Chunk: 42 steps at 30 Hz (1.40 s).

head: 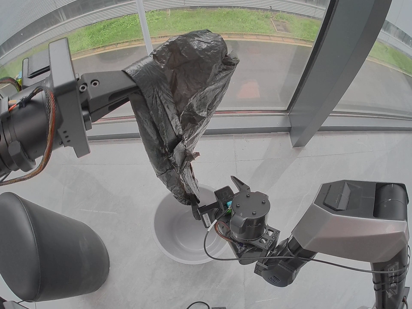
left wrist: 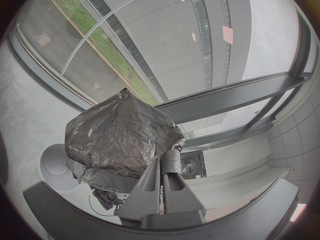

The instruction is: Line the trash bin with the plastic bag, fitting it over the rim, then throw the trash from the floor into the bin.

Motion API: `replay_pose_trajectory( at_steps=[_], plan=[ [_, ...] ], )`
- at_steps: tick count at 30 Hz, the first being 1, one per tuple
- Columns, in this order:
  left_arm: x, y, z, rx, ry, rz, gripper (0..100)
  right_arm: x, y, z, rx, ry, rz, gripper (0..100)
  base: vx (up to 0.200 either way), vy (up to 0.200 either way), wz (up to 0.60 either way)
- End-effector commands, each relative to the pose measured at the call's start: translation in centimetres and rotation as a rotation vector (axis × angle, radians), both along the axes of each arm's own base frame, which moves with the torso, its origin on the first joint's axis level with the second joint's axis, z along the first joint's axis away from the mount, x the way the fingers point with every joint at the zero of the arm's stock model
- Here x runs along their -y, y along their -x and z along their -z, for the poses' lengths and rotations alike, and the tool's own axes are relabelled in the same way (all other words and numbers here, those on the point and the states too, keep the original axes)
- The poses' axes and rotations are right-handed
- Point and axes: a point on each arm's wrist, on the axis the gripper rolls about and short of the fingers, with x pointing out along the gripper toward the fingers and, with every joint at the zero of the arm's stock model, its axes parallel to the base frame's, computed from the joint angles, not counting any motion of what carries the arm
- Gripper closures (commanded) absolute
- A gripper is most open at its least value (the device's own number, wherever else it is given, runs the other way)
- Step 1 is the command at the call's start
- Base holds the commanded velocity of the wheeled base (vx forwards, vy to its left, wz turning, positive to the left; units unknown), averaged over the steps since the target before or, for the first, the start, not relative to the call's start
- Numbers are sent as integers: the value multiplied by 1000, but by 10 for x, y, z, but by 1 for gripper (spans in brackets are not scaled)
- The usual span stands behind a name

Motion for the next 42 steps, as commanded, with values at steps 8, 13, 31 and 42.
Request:
replay_pose_trajectory(
  at_steps=[8,13,31,42],
  plan=[
    [-1,1,1,0,0,-1,100,-4,12,-23,39,-44,-15,0,0,0,0],
    [-1,1,0,0,2,-1,100,-5,11,-20,35,-42,-17,0,0,0,0],
    [-5,5,-1,5,10,-1,100,-7,13,-12,18,-22,-25,100,0,0,0],
    [-6,3,11,-27,-20,-17,100,30,49,-25,-51,126,-40,100,0,0,0]
  ],
)
